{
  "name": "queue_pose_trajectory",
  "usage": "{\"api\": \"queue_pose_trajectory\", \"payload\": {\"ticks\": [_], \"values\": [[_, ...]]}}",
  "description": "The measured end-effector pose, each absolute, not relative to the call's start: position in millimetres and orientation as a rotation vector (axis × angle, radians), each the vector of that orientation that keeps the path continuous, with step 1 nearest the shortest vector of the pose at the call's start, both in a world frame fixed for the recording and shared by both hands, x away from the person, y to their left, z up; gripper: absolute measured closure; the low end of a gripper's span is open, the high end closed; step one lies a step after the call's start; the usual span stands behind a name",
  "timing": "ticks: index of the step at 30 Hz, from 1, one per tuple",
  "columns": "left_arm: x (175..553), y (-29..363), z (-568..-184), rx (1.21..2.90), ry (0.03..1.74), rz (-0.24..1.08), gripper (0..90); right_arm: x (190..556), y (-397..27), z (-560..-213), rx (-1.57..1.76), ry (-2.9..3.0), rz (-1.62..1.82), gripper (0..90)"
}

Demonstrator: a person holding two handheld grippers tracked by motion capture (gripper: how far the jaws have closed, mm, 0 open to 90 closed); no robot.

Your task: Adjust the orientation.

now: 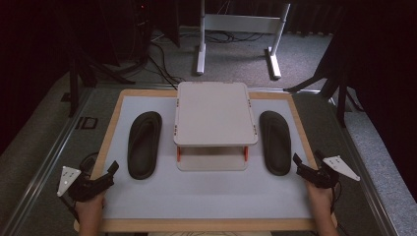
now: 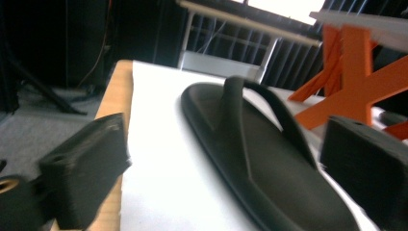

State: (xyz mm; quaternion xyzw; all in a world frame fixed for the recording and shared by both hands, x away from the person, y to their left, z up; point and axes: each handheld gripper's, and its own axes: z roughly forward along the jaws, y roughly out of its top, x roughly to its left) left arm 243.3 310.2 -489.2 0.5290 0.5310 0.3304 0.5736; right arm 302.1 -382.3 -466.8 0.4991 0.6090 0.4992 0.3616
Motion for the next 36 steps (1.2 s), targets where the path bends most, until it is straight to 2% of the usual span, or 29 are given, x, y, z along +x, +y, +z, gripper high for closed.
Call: {"api": "queue_pose_trajectory", "payload": {"ticks": [6, 16, 27, 36], "values": [[243.4, 317.6, -486.6, 1.208, 1.257, 0.71, 4.3, 301.8, -380.1, -466.7, 1.261, 1.578, 1.283, 10.8], [249.5, 324.2, -476.8, 1.299, 1.314, 0.645, 4.3, 302.9, -378.8, -467.3, 1.272, 1.585, 1.272, 10.8], [263.3, 318.9, -451.1, 1.5, 1.344, 0.634, 4.2, 305.3, -376.2, -468.5, 1.269, 1.633, 1.261, 11.0], [281.7, 313.3, -431.2, 1.671, 1.392, 0.503, 4.2, 306.7, -375.3, -469.3, 1.268, 1.654, 1.264, 11.0]]}}
